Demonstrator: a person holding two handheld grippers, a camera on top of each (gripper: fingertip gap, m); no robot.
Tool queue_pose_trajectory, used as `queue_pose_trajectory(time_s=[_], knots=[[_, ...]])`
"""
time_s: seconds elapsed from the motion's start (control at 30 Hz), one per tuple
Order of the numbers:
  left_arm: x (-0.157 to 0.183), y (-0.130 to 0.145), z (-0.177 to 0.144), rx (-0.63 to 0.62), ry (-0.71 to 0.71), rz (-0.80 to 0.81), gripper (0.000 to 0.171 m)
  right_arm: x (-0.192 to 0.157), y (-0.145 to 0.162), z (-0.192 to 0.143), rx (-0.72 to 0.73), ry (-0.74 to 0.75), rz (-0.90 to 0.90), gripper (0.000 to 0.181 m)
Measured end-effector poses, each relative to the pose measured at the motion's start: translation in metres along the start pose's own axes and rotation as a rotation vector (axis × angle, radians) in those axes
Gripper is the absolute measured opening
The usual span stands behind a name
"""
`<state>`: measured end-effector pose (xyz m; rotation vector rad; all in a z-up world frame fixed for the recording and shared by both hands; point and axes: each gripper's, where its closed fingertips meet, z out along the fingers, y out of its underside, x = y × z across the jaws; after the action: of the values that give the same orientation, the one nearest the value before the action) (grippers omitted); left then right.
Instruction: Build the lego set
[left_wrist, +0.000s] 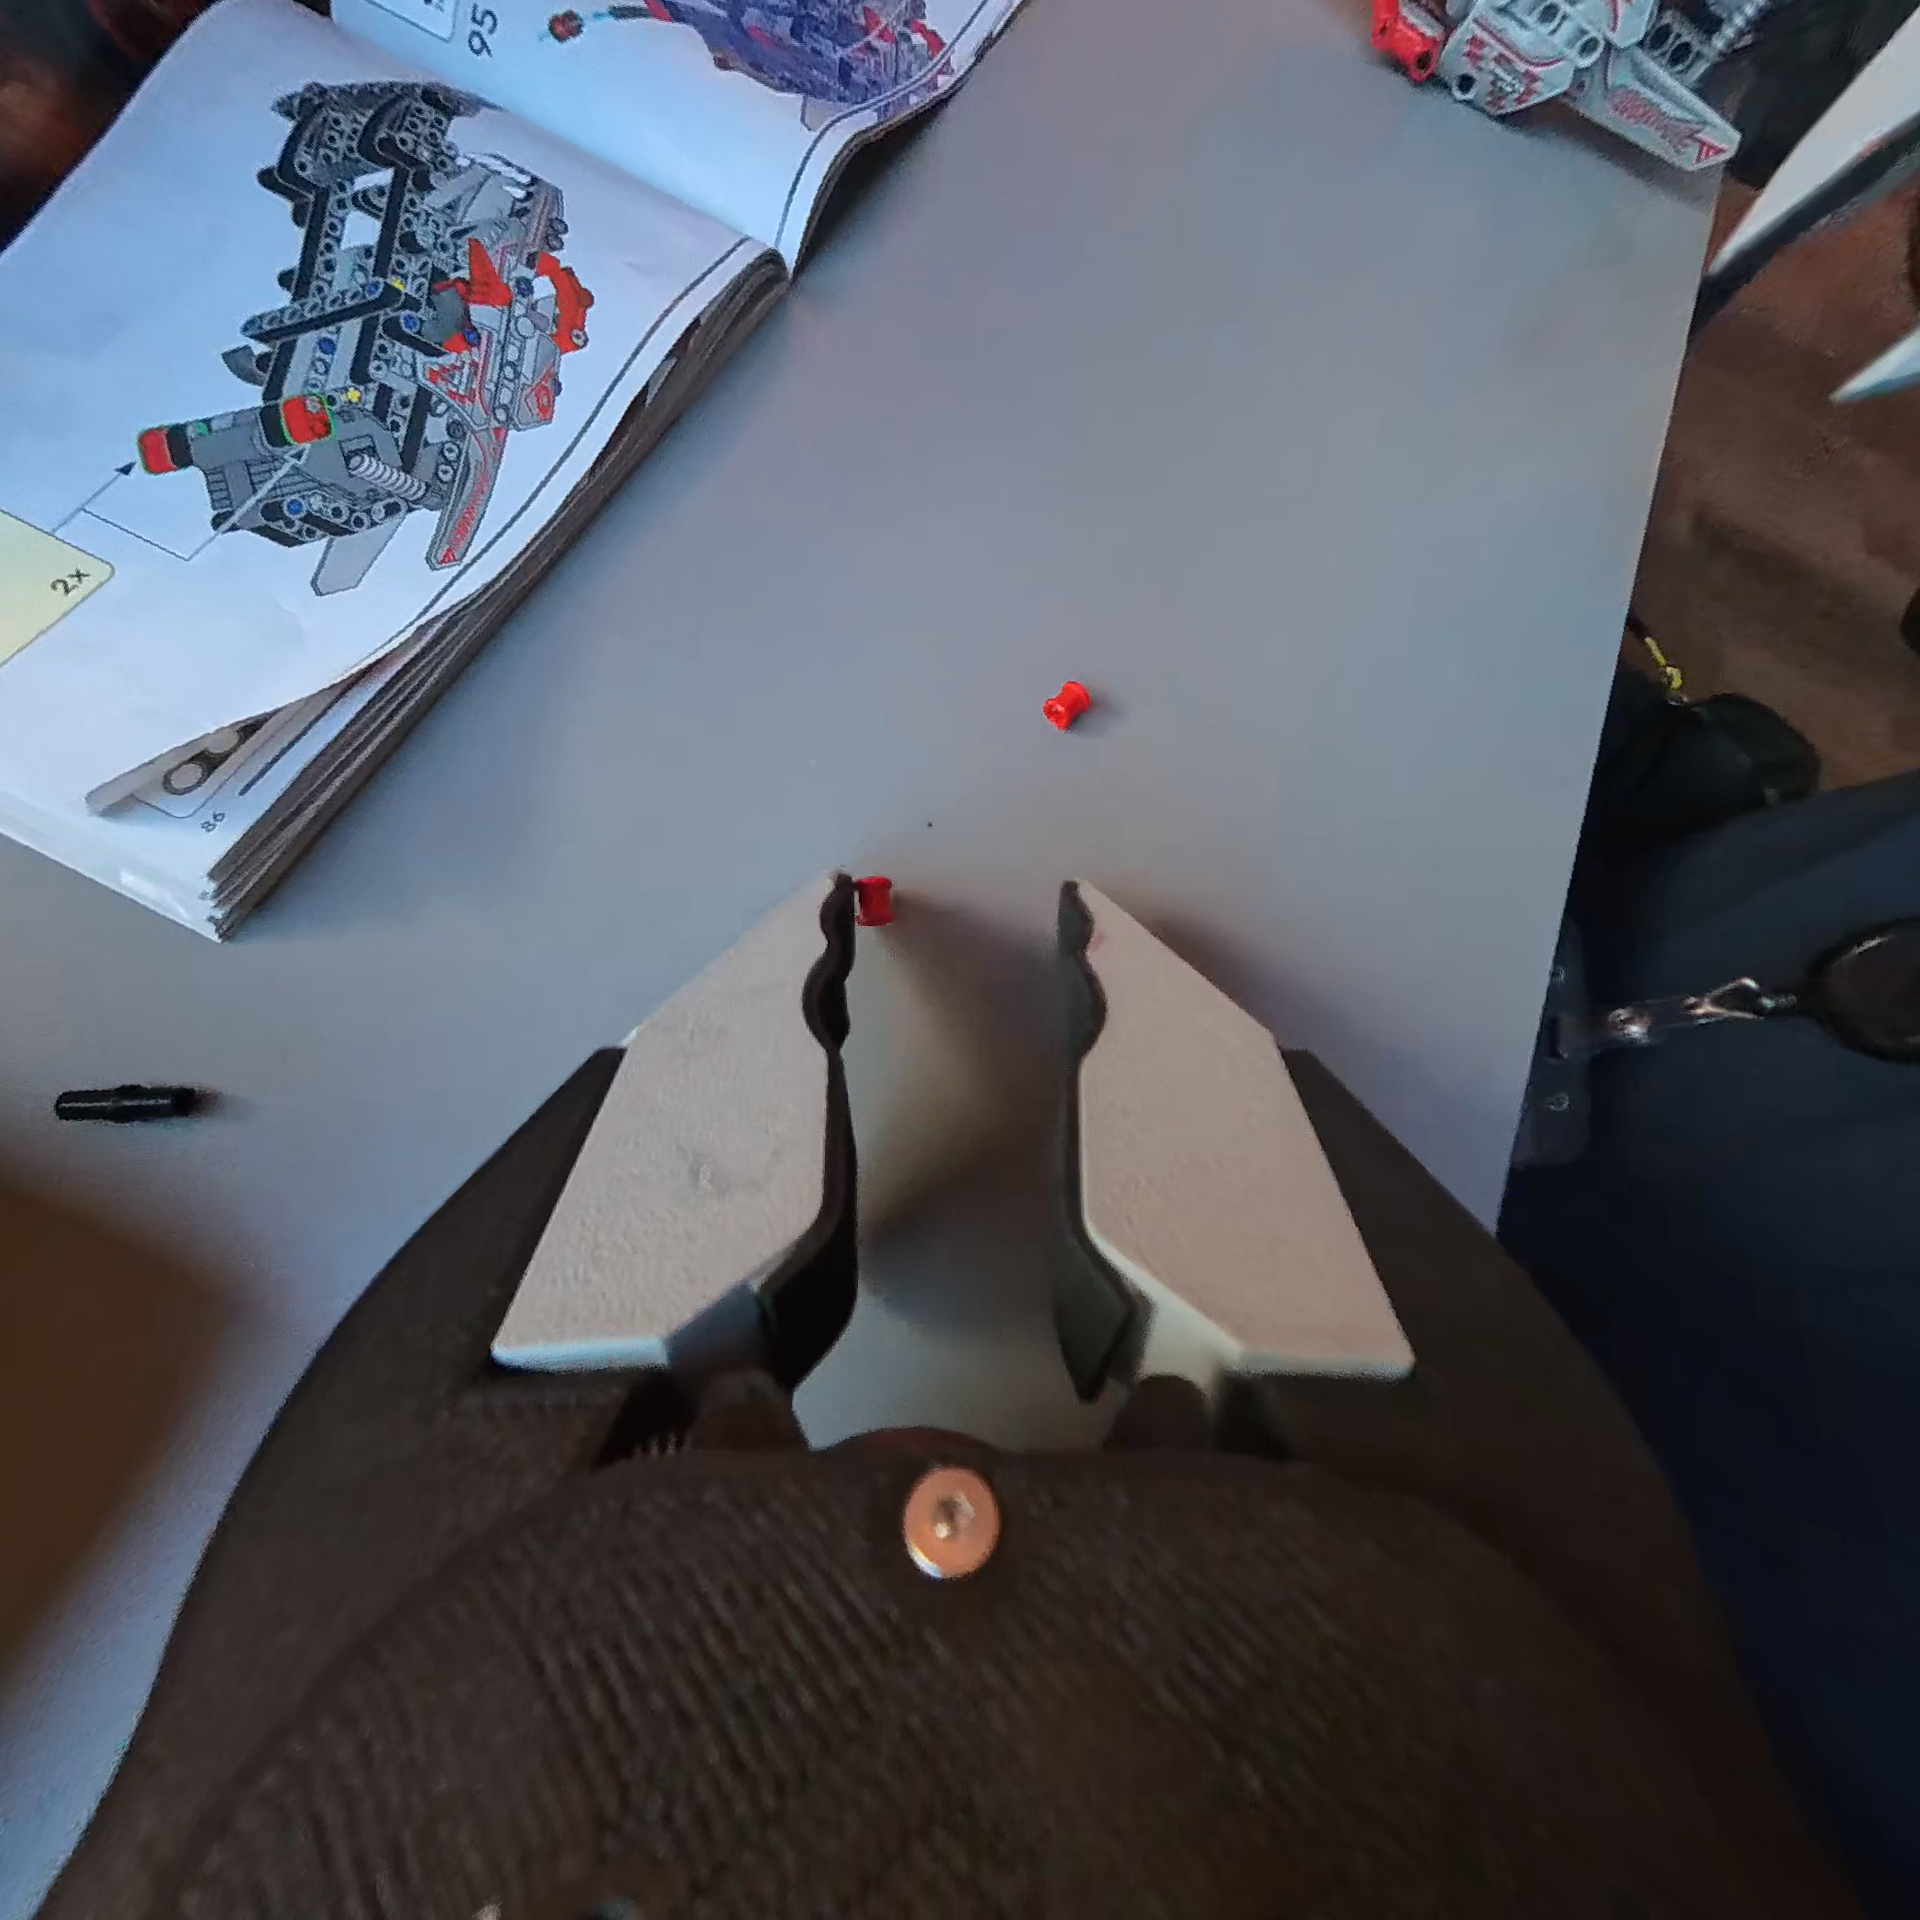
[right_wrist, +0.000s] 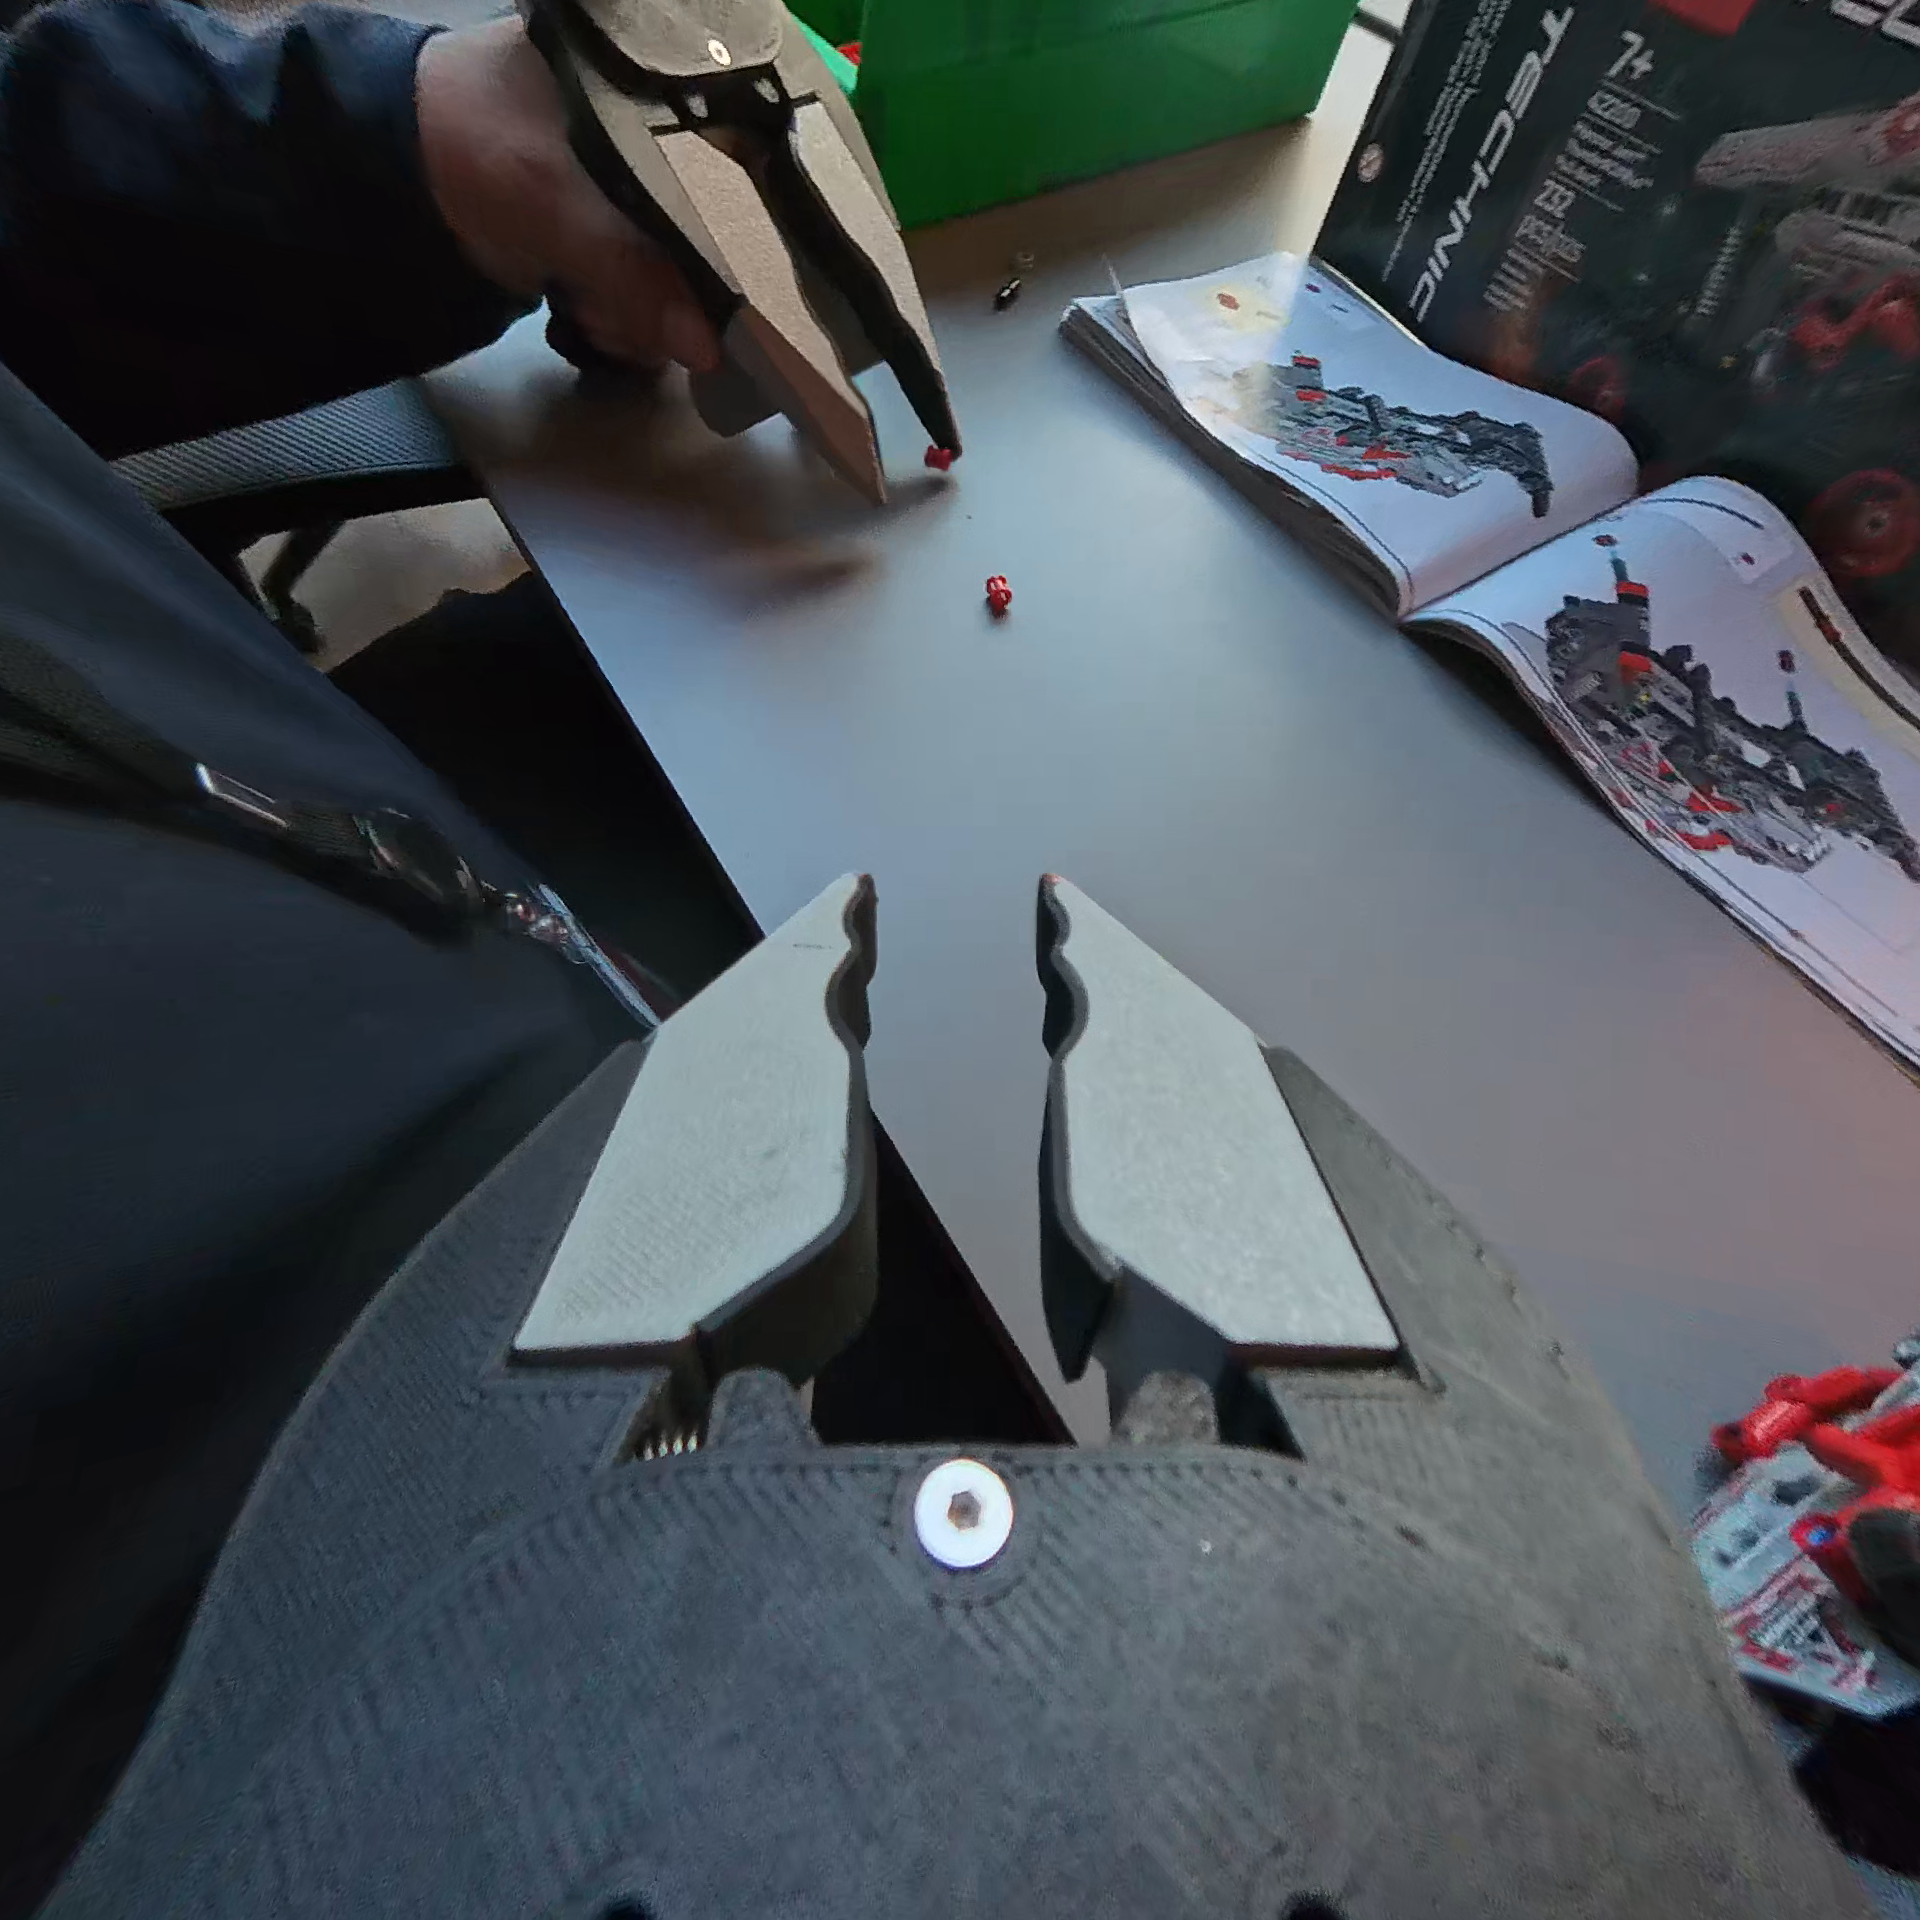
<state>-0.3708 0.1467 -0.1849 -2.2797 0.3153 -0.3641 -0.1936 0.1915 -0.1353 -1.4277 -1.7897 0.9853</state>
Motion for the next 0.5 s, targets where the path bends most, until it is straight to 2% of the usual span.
queue_pose_trajectory(time_s=[0.27, 0.5], knots=[[0.000, 0.009, -0.006, -0.027, 0.014, 0.046, 0.042, 0.004, 0.013, -0.004, 0.031, -0.002, 0.027, 0.026], [0.005, 0.011, -0.005, -0.042, 0.028, 0.097, 0.043, -0.001, 0.015, 0.009, 0.036, -0.033, 0.026, 0.027]])
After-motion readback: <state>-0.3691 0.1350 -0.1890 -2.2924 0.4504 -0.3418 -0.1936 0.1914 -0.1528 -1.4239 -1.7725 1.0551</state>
